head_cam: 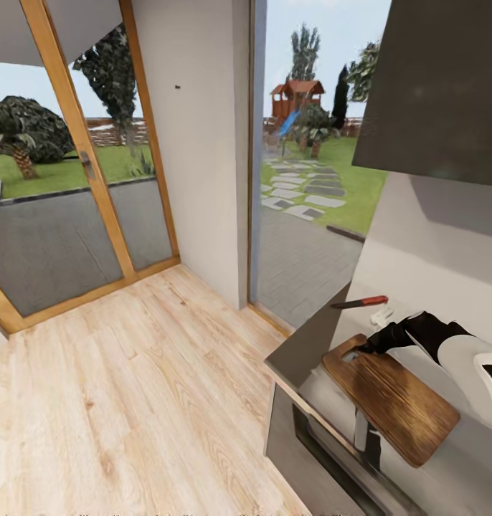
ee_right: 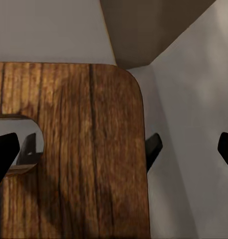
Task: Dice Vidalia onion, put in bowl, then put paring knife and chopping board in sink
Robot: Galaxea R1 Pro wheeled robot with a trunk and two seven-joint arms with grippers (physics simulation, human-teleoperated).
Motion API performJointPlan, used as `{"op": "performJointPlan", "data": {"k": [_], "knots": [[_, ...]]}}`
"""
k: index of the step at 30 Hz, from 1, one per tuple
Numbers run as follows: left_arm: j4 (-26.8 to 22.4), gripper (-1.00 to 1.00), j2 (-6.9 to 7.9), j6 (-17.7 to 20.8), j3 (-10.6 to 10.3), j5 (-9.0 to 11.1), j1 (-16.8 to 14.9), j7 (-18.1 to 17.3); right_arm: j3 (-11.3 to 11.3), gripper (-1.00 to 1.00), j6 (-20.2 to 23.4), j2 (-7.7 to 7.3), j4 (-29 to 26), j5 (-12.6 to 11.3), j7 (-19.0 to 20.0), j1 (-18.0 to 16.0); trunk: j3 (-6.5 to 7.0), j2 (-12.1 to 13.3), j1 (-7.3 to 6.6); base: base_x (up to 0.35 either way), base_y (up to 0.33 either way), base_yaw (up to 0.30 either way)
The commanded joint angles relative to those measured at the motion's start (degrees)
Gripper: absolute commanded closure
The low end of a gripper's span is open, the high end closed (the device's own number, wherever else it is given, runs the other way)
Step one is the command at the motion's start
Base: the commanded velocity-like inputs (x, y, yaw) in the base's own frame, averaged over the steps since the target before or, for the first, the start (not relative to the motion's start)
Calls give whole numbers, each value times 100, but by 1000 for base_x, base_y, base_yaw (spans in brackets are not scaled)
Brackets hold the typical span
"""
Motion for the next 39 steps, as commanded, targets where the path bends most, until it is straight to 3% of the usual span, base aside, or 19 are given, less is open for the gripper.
{"op": "performJointPlan", "data": {"k": [1,39], "knots": [[-2,-100,0,-11,-3,30,-1,-1,29,-100,36,-1,-9,-32,28,-3,-19,-12,3,0,0,0],[-4,-100,0,-11,0,30,-1,-5,29,-100,38,8,-9,-39,16,-3,-306,-12,3,0,0,0]]}}
